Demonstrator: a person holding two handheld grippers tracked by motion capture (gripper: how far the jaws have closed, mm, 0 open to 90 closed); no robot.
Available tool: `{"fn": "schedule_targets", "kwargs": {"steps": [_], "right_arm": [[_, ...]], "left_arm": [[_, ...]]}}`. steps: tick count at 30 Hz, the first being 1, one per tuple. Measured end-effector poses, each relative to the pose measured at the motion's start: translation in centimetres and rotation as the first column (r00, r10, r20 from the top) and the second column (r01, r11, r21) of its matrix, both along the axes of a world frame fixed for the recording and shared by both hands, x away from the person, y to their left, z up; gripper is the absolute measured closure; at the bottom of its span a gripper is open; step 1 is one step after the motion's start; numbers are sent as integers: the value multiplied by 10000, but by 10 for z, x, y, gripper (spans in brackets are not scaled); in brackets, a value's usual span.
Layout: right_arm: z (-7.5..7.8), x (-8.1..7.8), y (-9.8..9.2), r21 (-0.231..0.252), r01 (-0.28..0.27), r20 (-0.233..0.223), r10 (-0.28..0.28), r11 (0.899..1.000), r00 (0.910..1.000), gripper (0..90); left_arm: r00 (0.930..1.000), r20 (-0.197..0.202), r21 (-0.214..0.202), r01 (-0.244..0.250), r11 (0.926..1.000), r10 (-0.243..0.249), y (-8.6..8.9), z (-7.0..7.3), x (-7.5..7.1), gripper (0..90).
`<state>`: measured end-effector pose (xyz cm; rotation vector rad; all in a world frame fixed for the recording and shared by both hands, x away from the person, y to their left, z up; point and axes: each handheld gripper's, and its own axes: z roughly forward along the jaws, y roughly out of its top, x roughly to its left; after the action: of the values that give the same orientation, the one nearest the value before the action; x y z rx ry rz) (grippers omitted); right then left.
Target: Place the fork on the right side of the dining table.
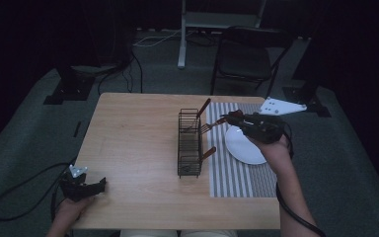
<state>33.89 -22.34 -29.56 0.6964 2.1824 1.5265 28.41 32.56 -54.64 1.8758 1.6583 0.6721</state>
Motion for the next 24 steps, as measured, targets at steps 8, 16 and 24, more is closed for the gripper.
{"fn": "schedule_targets", "kwargs": {"steps": [8, 16, 24], "right_arm": [[-1, -7, -21, 31, 782, 82, -783, 9969, 9969, 812], [-14, -13, -40, -232, 1620, -29, -1621, 9865, 9868, 812], [-34, -22, -52, -357, 2027, -301, -2038, 9786, 9786, 812]], "left_arm": [[10000, 0, -3, -2, 10000, 2, 0, 0, 0, 15], [10000, 1, -7, -3, 10000, 3, 0, 0, 0, 15], [10000, -9, 2, 0, 10000, 0, 0, 0, 0, 15]]}}
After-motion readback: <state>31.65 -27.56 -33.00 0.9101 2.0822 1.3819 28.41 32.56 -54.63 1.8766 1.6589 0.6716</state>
